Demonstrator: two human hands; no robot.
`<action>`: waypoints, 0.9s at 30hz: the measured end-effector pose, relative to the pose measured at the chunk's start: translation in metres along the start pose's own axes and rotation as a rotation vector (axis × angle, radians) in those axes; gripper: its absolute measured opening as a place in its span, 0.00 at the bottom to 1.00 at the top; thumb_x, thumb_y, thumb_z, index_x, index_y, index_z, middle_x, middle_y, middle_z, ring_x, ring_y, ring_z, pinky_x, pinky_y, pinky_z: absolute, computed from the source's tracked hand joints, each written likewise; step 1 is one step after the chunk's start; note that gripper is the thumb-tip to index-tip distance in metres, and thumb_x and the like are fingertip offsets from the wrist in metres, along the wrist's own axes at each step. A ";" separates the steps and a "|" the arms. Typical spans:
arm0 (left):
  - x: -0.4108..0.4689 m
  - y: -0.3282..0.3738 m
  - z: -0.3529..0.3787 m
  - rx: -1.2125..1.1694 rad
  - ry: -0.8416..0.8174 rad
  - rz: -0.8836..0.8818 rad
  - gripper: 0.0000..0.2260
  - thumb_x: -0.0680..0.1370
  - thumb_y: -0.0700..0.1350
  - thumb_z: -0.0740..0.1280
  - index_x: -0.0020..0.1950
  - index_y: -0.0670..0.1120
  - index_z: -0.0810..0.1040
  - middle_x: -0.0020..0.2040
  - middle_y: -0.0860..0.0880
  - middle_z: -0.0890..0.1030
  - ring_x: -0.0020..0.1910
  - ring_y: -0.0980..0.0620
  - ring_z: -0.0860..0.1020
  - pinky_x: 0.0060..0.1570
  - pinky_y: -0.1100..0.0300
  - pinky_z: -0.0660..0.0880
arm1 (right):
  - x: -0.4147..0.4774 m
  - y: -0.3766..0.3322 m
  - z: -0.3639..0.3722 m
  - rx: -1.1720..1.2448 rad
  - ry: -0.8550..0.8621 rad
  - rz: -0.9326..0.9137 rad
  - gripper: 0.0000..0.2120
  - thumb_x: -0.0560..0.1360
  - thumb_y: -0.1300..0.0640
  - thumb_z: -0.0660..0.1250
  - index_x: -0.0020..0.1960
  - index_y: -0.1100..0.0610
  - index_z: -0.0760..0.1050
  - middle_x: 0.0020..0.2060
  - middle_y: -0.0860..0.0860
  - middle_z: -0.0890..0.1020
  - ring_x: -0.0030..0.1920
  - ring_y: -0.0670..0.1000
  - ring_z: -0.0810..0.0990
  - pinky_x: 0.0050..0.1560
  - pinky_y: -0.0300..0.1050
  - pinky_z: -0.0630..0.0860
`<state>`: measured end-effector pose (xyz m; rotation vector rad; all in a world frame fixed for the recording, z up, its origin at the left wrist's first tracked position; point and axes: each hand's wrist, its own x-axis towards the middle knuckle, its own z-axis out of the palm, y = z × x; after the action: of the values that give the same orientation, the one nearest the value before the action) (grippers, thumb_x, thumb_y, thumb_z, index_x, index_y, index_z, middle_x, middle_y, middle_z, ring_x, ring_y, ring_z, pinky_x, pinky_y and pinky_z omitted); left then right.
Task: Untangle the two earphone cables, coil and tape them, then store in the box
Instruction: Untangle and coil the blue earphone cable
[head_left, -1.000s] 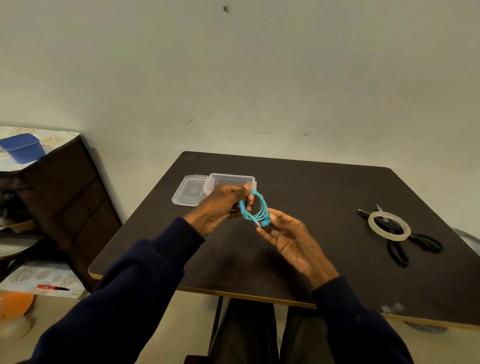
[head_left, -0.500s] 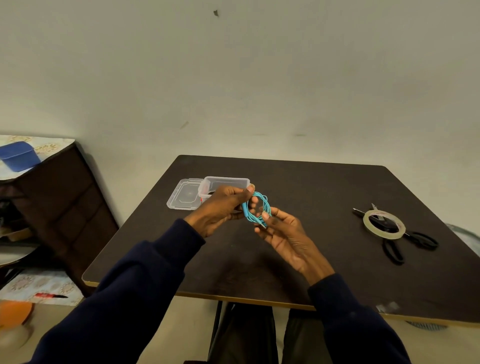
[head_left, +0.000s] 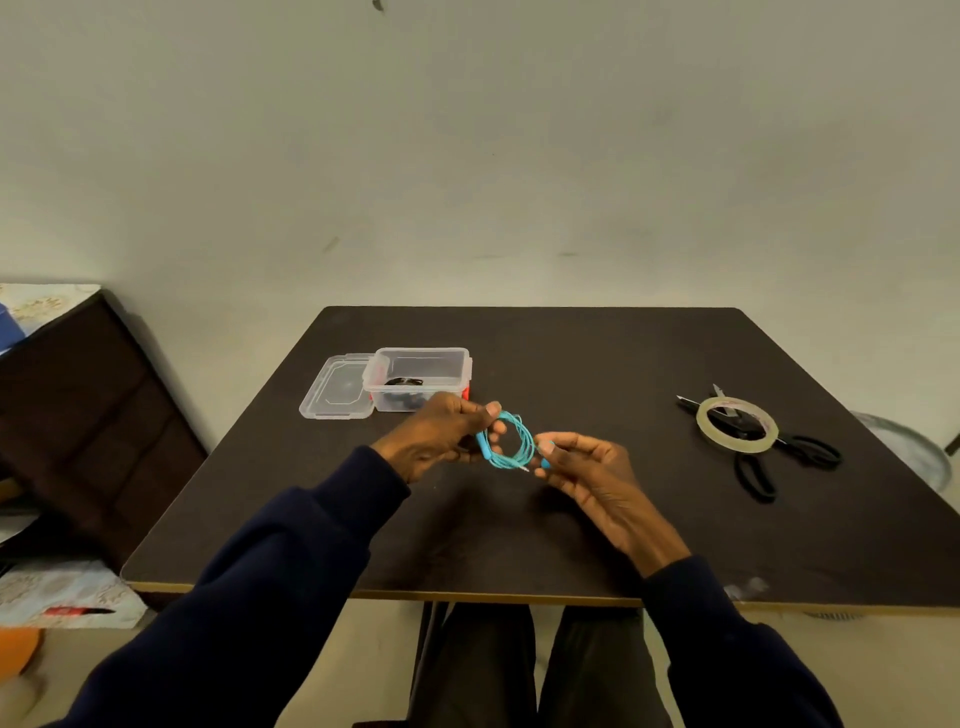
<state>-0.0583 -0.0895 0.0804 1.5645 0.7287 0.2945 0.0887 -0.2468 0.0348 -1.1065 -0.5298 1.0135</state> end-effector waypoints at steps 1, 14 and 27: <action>0.002 -0.006 0.005 -0.017 -0.020 -0.030 0.15 0.81 0.50 0.67 0.53 0.37 0.83 0.49 0.42 0.86 0.45 0.50 0.85 0.44 0.60 0.82 | -0.002 0.000 -0.005 -0.034 0.038 0.006 0.13 0.71 0.64 0.73 0.55 0.66 0.81 0.50 0.63 0.85 0.49 0.57 0.86 0.49 0.45 0.84; 0.021 -0.025 0.037 0.218 -0.042 0.021 0.05 0.79 0.38 0.70 0.53 0.41 0.83 0.46 0.45 0.85 0.42 0.54 0.84 0.37 0.66 0.80 | -0.009 -0.005 -0.027 -0.724 0.195 -0.057 0.05 0.68 0.59 0.79 0.42 0.58 0.85 0.36 0.54 0.87 0.40 0.54 0.87 0.42 0.48 0.85; 0.031 -0.032 0.034 0.563 0.082 0.113 0.08 0.77 0.43 0.72 0.56 0.44 0.83 0.38 0.57 0.77 0.36 0.62 0.75 0.33 0.71 0.70 | 0.000 -0.003 -0.023 -1.018 0.238 -0.090 0.01 0.74 0.51 0.74 0.44 0.47 0.83 0.38 0.43 0.84 0.37 0.42 0.82 0.38 0.40 0.79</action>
<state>-0.0236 -0.0985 0.0379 2.1419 0.8334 0.2488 0.1083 -0.2582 0.0288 -2.0422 -0.9278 0.4832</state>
